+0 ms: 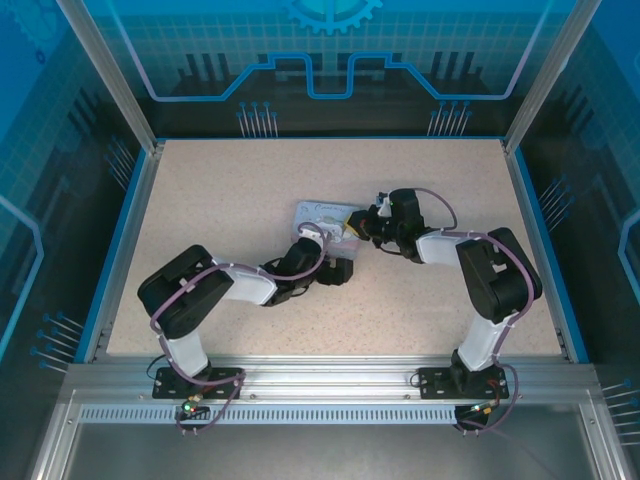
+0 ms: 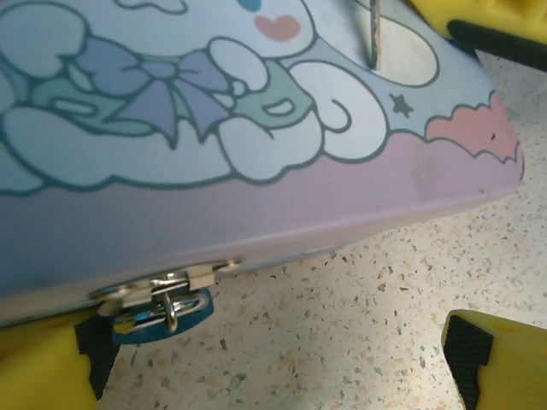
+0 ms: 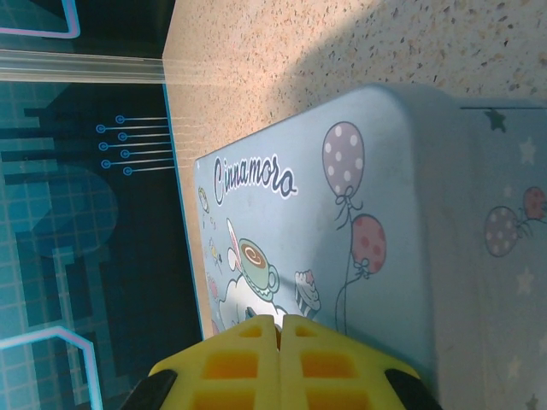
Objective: Unlock a padlock with a key
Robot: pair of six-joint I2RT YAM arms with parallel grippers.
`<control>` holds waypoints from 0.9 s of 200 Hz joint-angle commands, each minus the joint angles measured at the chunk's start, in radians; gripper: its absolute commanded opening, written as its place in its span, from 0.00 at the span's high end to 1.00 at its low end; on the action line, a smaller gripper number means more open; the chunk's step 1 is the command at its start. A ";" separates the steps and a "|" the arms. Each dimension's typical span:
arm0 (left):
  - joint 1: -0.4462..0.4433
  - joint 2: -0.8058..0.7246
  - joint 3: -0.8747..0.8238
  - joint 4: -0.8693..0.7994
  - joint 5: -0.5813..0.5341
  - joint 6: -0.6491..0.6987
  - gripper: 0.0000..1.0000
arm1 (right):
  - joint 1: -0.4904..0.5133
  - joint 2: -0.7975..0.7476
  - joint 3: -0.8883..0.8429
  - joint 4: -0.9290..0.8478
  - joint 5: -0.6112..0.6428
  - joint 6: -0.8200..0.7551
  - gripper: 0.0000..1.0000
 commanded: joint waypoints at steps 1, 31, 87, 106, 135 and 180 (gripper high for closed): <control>0.016 0.010 -0.025 0.094 0.073 -0.065 0.01 | 0.012 0.017 0.014 0.000 -0.013 0.001 1.00; 0.015 0.020 -0.005 0.101 0.105 -0.085 0.01 | 0.011 0.013 0.015 -0.009 -0.014 -0.003 1.00; 0.014 0.076 0.025 0.125 0.128 -0.113 0.01 | 0.009 0.005 0.014 -0.029 -0.002 -0.007 1.00; 0.014 0.096 0.035 0.124 0.124 -0.128 0.01 | 0.009 -0.001 0.015 -0.048 0.010 -0.013 1.00; 0.014 0.115 0.012 0.178 0.111 -0.176 0.03 | 0.009 -0.005 0.015 -0.059 0.020 -0.024 1.00; 0.015 0.093 -0.055 0.295 0.104 -0.255 0.05 | 0.009 -0.011 0.016 -0.087 0.030 -0.043 1.00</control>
